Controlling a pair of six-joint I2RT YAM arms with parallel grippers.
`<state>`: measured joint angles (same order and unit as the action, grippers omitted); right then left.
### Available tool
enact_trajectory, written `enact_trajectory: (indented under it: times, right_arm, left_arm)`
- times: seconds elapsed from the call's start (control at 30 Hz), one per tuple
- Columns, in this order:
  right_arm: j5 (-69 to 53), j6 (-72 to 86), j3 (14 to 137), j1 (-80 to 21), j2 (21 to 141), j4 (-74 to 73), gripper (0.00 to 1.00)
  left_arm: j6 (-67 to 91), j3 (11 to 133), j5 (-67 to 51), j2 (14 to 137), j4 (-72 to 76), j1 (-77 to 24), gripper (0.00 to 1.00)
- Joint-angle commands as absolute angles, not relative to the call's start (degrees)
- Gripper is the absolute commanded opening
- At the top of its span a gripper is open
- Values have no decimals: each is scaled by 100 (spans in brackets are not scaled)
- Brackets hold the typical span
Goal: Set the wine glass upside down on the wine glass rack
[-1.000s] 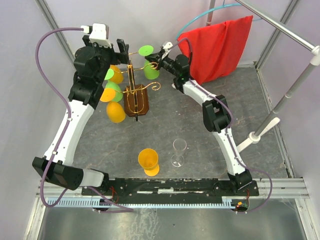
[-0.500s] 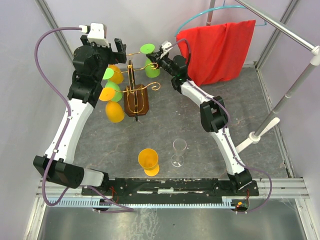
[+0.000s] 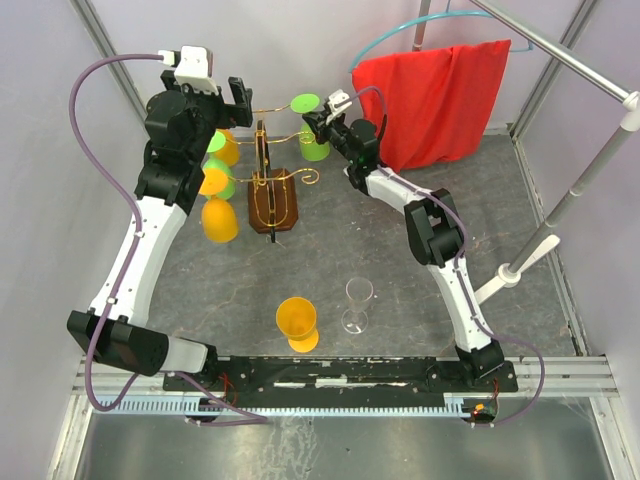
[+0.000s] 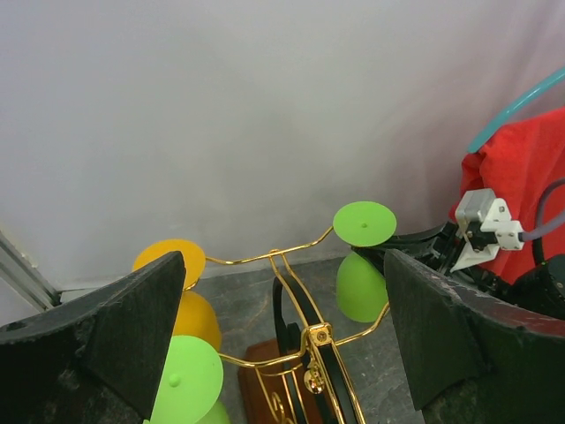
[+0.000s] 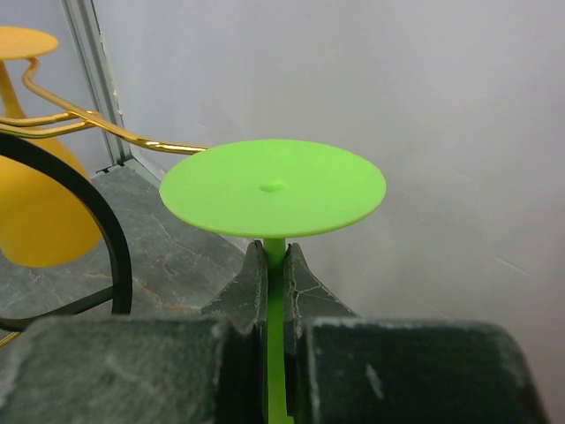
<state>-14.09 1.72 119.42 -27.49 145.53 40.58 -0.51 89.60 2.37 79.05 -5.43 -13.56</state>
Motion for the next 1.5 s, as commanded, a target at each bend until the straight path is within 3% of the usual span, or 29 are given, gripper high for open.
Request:
enact_trajectory:
  times: [0.0,0.33,0.73,0.9,1.0,1.07,1.47]
  right_arm:
    - [-1303,-27,11346,-2639,13831,4540,1]
    - [-1708,154,10758,-2625,13559,5018,1]
    - [-2090,220,10990,-2845,13718,5085,3]
    - [-2117,215,10806,-2888,13630,5109,19]
    - [-1878,133,10481,-2877,13441,5193,38]
    - [-1714,58,10209,-2859,13308,5196,42]
    - [-1293,-63,8604,-2650,12333,5369,51]
  left_arm:
    - [-46,8990,130,7781,-263,-1316,99]
    - [1,8861,151,7683,-273,-1313,99]
    - [126,8604,151,7549,-203,-1313,99]
    - [183,8500,143,7505,-167,-1316,99]
    - [215,8461,125,7506,-151,-1314,99]
    - [242,8439,108,7497,-138,-1317,99]
    - [301,8284,-59,7344,-165,-1313,99]
